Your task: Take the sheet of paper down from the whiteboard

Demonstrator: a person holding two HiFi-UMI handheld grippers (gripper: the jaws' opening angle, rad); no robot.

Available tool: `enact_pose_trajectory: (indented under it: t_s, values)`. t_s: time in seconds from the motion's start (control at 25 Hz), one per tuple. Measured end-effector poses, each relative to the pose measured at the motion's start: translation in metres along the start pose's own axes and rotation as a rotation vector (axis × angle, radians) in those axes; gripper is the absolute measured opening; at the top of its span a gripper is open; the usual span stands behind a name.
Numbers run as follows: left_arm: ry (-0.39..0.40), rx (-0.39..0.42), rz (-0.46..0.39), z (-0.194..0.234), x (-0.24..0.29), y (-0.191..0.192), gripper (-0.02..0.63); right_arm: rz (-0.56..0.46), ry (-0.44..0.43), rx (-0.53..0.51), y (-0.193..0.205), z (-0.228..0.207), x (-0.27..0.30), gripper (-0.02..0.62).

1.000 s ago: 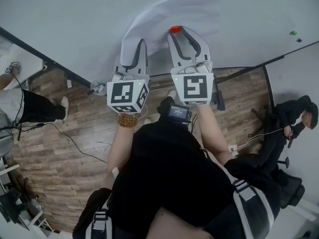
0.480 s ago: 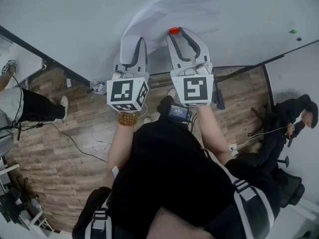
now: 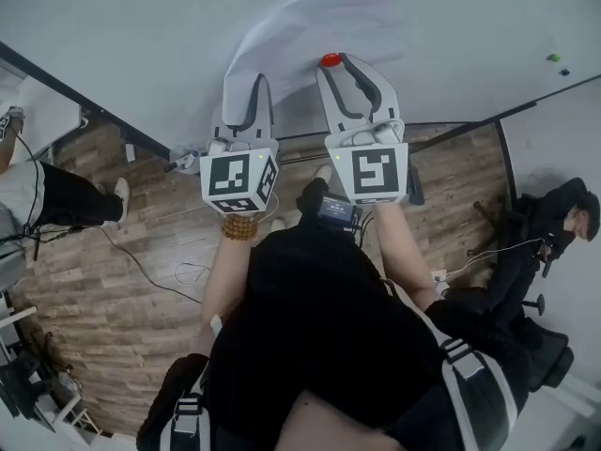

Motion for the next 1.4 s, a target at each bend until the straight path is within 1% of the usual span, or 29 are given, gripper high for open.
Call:
enact_pose_trajectory:
  t_s: [0.12,0.32,0.68,0.92,1.28,1.4]
  values:
    - [-0.011,0.009,-0.005,-0.002,-0.007,0.000,0.011,-0.009,-0.008,0.001,-0.001,0.004,-0.005,0.112]
    - [-0.026,0.016,-0.015,-0.006,-0.018,0.000,0.011,-0.019,-0.035,0.047,-0.002,0.010,-0.013,0.112]
    - [-0.066,0.049,-0.021,-0.012,-0.037,0.002,0.009,-0.009,-0.033,0.028,0.003,0.023,-0.024,0.112]
    - [-0.071,0.062,-0.015,-0.023,-0.048,0.007,0.011,-0.002,-0.017,0.018,0.009,0.026,-0.038,0.110]
    - [-0.104,0.069,-0.014,-0.025,-0.067,0.014,0.009,-0.003,-0.018,0.027,0.010,0.041,-0.052,0.110]
    - [-0.114,0.069,-0.012,-0.026,-0.074,0.017,0.011,0.006,-0.012,0.011,0.012,0.044,-0.058,0.109]
Point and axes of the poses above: the fingertips, and each gripper's own axes: x forward along the fingers, z to its left, y out of its underside, the point moved 2 cm from there along -x, backward along the fingers, and after that the axes turned 14 degrees about z, right-handed, at the moved point
